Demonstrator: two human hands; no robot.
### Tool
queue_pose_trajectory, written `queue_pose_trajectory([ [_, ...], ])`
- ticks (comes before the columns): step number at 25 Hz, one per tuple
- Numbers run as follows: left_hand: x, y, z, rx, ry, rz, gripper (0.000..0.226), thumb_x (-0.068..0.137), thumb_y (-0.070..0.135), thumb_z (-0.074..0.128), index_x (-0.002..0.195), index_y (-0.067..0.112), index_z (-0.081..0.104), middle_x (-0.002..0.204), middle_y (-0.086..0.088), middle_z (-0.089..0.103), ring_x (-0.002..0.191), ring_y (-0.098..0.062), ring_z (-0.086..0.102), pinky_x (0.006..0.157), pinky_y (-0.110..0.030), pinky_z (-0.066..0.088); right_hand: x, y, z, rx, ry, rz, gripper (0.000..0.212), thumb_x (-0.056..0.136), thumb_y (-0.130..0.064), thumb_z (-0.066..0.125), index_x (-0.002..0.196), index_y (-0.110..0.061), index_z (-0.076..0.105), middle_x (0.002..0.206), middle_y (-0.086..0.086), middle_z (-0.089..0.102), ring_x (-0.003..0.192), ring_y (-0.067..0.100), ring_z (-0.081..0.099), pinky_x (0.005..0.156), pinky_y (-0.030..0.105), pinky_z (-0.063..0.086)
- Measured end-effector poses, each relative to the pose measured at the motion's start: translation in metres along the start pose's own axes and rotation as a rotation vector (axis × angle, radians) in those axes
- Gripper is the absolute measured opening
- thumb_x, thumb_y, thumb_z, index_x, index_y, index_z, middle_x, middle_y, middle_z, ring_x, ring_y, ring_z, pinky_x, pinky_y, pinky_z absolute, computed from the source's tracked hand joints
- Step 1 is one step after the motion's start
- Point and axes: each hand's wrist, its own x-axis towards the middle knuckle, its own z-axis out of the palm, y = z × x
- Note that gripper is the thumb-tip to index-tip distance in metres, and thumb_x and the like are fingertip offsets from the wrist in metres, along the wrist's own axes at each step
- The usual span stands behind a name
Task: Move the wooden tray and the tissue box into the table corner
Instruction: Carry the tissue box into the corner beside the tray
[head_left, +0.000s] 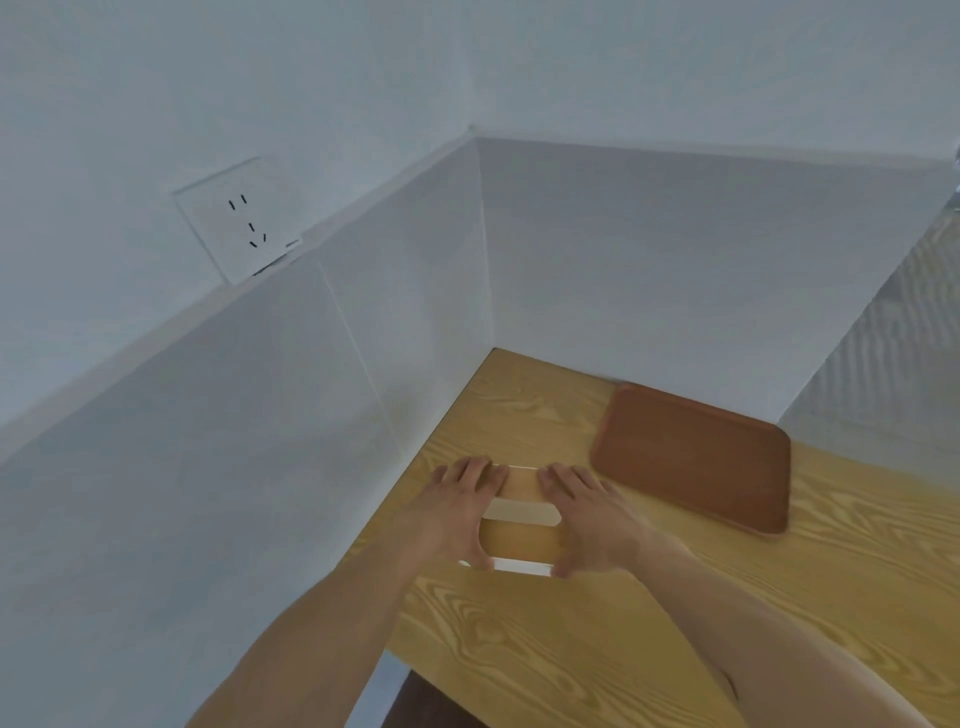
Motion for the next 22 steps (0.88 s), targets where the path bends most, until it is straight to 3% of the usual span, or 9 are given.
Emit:
queue_pose_trajectory([
  [11,0.09,-0.053,0.006,0.072,-0.083,0.126,0.128,0.056,0.062,0.078,0.154,0.02,0.007,0.153,-0.007,0.02,0.143,-0.03,0.022,0.116,-0.052,0.026,0.068,0.021,0.016,0.076,-0.009,0.151,0.129,0.059,-0.056,0.081,0.155,-0.016,0.004,0.163,0.006,0.009,0.146,0.027,0.01,0.116,0.049,0.025],
  [15,0.12,-0.083,0.012,0.071,-0.148,0.172,0.129,0.059,0.063,0.078,0.155,0.023,0.001,0.158,-0.006,0.014,0.147,-0.03,0.015,0.118,-0.053,0.022,0.1,0.016,0.022,0.102,-0.024,0.212,0.13,0.059,-0.058,0.081,0.154,-0.015,0.004,0.162,0.007,0.012,0.145,0.028,0.013,0.114,0.049,0.029],
  [22,0.161,-0.126,0.009,0.072,-0.141,0.205,0.13,0.061,0.062,0.079,0.156,0.021,0.0,0.158,-0.008,0.012,0.146,-0.029,0.015,0.119,-0.052,0.022,0.152,0.019,0.014,0.115,-0.024,0.25,0.131,0.061,-0.055,0.081,0.155,-0.017,0.0,0.164,0.006,0.006,0.148,0.028,0.005,0.117,0.049,0.022],
])
